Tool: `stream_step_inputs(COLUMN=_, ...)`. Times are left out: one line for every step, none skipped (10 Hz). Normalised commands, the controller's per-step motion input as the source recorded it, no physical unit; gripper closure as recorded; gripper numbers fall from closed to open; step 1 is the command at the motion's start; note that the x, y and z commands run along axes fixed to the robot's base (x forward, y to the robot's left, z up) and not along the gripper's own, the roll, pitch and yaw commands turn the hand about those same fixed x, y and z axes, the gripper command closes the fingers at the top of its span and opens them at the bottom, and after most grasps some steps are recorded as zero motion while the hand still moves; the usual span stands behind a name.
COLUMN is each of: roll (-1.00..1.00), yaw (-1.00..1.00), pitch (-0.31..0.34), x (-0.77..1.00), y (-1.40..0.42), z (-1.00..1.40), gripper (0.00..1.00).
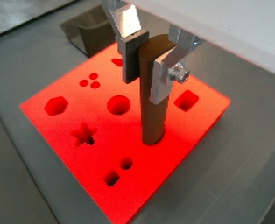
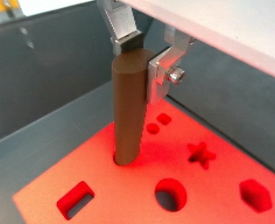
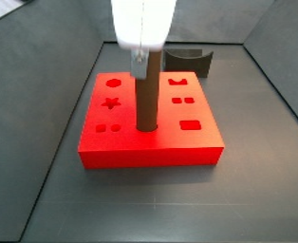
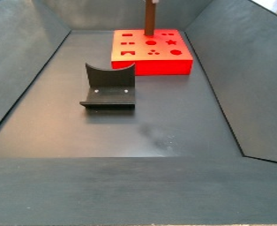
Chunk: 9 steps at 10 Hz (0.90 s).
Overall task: Pick up the oval object. Move up. Move to above the board. Insert the oval object.
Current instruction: Insert the oval object.
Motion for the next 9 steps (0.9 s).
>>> stream_step_inputs(roll=-0.04, yaw=-0.23, pitch=0.19, x=0.21, y=0.03, z=-0.05, gripper=1.0)
stream_step_inputs(roll=0.0, yaw=0.0, pitch=0.0, x=0.0, y=0.0, z=-0.03, gripper=1.0)
stream_step_inputs(roll=0.04, yaw=-0.13, pitch=0.059, x=0.0, y=-0.03, z=-0.58, gripper=1.0)
stream_step_inputs(roll=0.0, yaw=-0.31, pitch=0.179, x=0.04, y=-0.03, z=-0.78, gripper=1.0)
stream_step_inputs(roll=-0.04, yaw=-0.21, pitch=0.076, x=0.05, y=0.0, z=-0.61, gripper=1.0)
stream_step_inputs(roll=-0.02, yaw=-0.05, pitch=0.0, x=0.0, y=0.0, z=-0.47, gripper=1.0)
stream_step_inputs(roll=-0.02, yaw=0.0, pitch=0.0, x=0.0, y=0.0, z=-0.49, gripper=1.0)
stream_step_inputs(roll=-0.01, yaw=0.0, pitch=0.001, x=0.06, y=0.0, z=-0.57, gripper=1.0)
stream_step_inputs(roll=0.0, yaw=0.0, pitch=0.0, x=0.0, y=0.0, z=-0.13, gripper=1.0)
